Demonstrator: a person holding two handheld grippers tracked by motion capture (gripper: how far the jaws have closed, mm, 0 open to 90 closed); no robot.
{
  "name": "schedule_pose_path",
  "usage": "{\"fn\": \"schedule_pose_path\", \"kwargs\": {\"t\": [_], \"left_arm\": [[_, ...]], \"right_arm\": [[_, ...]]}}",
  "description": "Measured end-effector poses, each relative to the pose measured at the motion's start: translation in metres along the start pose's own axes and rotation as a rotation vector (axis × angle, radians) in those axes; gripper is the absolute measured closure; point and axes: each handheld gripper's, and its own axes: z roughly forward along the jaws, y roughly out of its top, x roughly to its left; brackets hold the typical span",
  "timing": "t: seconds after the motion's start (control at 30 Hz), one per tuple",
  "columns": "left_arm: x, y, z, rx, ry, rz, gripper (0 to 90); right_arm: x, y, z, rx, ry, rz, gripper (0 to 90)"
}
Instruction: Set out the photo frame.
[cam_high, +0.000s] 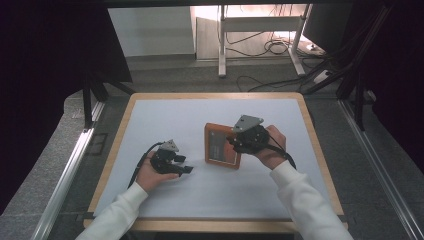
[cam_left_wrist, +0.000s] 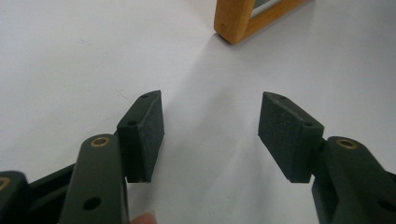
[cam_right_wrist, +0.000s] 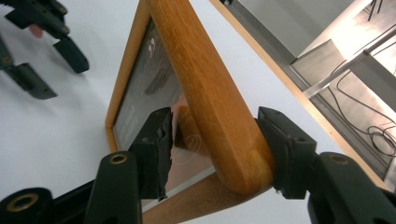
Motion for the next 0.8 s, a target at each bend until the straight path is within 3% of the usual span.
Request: {"fn": "schedule_pose_path", "kwargs": {"t": [0.37,0.53,0.8], "left_arm": [[-0.002,0.000,0.002,-0.007,-0.004,-0.005,40.2],[-0.002,0.000,0.003,-0.003,-0.007,-0.006,40.1],[-0.002,0.000,0.004,-0.003,-0.006,-0.005,40.0]], "right_arm": [[-0.017,-0.004,0.019,0.011,-0.045,0.078,37.7],[-0.026,-0.008,0.026,0.004,-0.026,0.124,35.2],[-0.024,-0.006,0.026,0.000,-0.047,0.142,27.1]]}}
